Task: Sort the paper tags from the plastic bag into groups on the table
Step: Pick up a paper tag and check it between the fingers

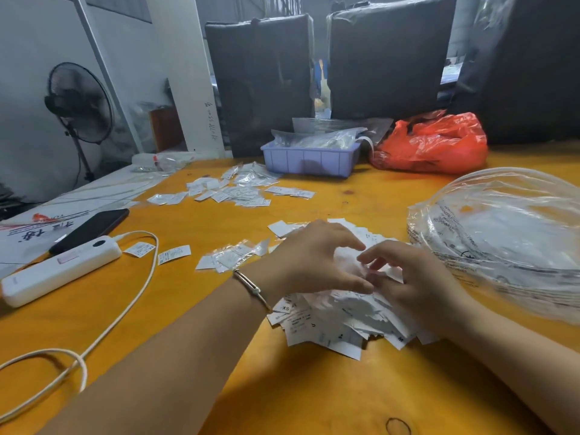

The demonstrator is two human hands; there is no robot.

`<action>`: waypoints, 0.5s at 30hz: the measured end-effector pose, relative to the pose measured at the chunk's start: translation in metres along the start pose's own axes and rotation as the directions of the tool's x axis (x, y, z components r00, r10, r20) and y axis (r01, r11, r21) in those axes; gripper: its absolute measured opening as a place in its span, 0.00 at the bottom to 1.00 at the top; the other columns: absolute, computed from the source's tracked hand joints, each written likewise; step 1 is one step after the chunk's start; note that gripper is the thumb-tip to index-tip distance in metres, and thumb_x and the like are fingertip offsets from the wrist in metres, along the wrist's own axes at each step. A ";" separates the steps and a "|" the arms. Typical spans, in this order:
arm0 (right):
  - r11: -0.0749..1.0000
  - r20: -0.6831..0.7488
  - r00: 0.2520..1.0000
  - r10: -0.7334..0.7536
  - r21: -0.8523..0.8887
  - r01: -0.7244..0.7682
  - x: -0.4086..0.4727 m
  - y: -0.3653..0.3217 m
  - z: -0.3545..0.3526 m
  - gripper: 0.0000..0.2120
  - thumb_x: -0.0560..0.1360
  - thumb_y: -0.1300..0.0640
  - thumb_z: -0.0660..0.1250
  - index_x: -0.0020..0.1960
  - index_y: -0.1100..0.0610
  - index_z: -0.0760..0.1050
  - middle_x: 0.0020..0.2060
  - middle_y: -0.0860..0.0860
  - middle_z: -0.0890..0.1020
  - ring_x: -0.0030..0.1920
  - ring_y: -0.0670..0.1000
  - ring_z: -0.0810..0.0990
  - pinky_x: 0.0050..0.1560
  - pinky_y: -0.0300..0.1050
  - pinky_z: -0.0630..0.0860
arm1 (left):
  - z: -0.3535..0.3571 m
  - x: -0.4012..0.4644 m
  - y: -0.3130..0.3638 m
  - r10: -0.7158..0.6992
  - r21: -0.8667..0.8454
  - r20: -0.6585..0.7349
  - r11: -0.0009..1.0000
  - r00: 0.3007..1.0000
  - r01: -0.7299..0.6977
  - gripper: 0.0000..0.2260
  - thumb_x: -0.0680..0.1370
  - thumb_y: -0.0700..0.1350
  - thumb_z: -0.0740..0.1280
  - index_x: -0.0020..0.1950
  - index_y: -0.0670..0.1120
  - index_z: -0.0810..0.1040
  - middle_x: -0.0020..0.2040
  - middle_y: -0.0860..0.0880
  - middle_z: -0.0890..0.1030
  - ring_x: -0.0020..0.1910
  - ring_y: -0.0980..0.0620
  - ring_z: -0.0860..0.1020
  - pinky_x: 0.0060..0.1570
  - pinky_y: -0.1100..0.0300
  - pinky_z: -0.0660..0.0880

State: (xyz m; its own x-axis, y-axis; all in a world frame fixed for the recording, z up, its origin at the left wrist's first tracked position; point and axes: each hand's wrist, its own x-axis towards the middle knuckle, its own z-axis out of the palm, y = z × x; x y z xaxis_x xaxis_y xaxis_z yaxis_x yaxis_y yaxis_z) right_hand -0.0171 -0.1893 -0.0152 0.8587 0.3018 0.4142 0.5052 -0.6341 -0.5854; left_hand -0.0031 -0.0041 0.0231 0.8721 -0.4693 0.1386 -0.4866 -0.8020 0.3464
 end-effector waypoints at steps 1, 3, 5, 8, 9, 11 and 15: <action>1.000 -0.020 1.000 0.003 0.003 -0.003 0.000 0.000 0.000 0.09 0.72 0.64 0.72 0.51 0.56 0.81 0.44 0.45 0.82 0.47 0.46 0.81 0.51 0.46 0.76 | 0.005 0.000 0.001 0.003 0.017 -0.022 1.000 1.000 -0.003 0.27 0.69 0.62 0.76 0.65 0.55 0.78 0.65 0.57 0.77 0.67 0.54 0.68 0.67 0.52 0.66; 1.000 -0.052 0.999 0.012 -0.007 -0.013 0.000 0.001 -0.002 0.10 0.72 0.66 0.71 0.51 0.56 0.81 0.43 0.46 0.83 0.46 0.46 0.81 0.52 0.46 0.76 | 0.014 -0.001 0.000 0.001 0.017 -0.080 1.000 0.997 0.000 0.26 0.69 0.62 0.75 0.65 0.55 0.78 0.64 0.56 0.77 0.66 0.54 0.68 0.67 0.52 0.65; 0.999 -0.064 0.998 0.016 -0.044 -0.019 0.000 0.003 -0.007 0.11 0.73 0.67 0.70 0.53 0.55 0.80 0.44 0.46 0.83 0.47 0.46 0.81 0.53 0.46 0.76 | 0.020 -0.003 -0.003 0.007 -0.003 -0.110 1.000 0.994 -0.007 0.25 0.70 0.62 0.75 0.63 0.55 0.79 0.64 0.56 0.76 0.66 0.54 0.67 0.67 0.54 0.65; 0.979 -0.113 0.993 -0.016 -0.205 -0.008 0.001 0.004 -0.022 0.11 0.73 0.65 0.70 0.54 0.55 0.81 0.46 0.47 0.83 0.47 0.48 0.80 0.51 0.47 0.77 | 0.024 -0.002 -0.007 0.032 0.002 -0.125 0.999 0.992 -0.032 0.19 0.71 0.63 0.73 0.58 0.56 0.81 0.63 0.57 0.76 0.66 0.57 0.67 0.67 0.56 0.65; 0.961 -0.149 0.988 -0.034 -0.278 -0.009 0.002 0.005 -0.028 0.10 0.73 0.65 0.70 0.53 0.56 0.81 0.46 0.49 0.84 0.46 0.51 0.81 0.49 0.49 0.77 | 0.025 -0.001 -0.008 0.033 0.000 -0.123 0.999 0.992 -0.033 0.18 0.71 0.63 0.72 0.56 0.56 0.82 0.62 0.58 0.76 0.66 0.57 0.67 0.66 0.58 0.64; 0.897 -0.239 0.971 -0.026 -0.435 -0.083 0.005 0.009 -0.043 0.07 0.73 0.65 0.68 0.48 0.57 0.81 0.43 0.53 0.84 0.42 0.56 0.80 0.45 0.50 0.75 | 0.027 0.000 -0.008 0.030 -0.020 -0.111 0.999 0.993 -0.032 0.16 0.72 0.62 0.72 0.55 0.57 0.82 0.62 0.59 0.76 0.65 0.59 0.66 0.64 0.61 0.63; 0.657 -0.344 0.918 0.196 -0.649 -0.384 0.009 0.022 -0.075 0.10 0.73 0.63 0.62 0.52 0.57 0.78 0.49 0.56 0.82 0.49 0.60 0.78 0.47 0.49 0.68 | 0.029 0.002 -0.006 0.019 -0.078 -0.125 0.997 0.992 -0.029 0.13 0.72 0.59 0.74 0.52 0.56 0.81 0.59 0.61 0.77 0.63 0.62 0.67 0.60 0.67 0.63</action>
State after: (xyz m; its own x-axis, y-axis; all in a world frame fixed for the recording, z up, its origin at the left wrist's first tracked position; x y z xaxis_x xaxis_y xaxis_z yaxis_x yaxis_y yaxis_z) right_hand -0.0041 -0.2541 0.0279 0.8581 -0.0924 0.5051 -0.0532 -0.9944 -0.0916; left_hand -0.0003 -0.0107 -0.0052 0.8622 -0.4347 0.2603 -0.5063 -0.7569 0.4132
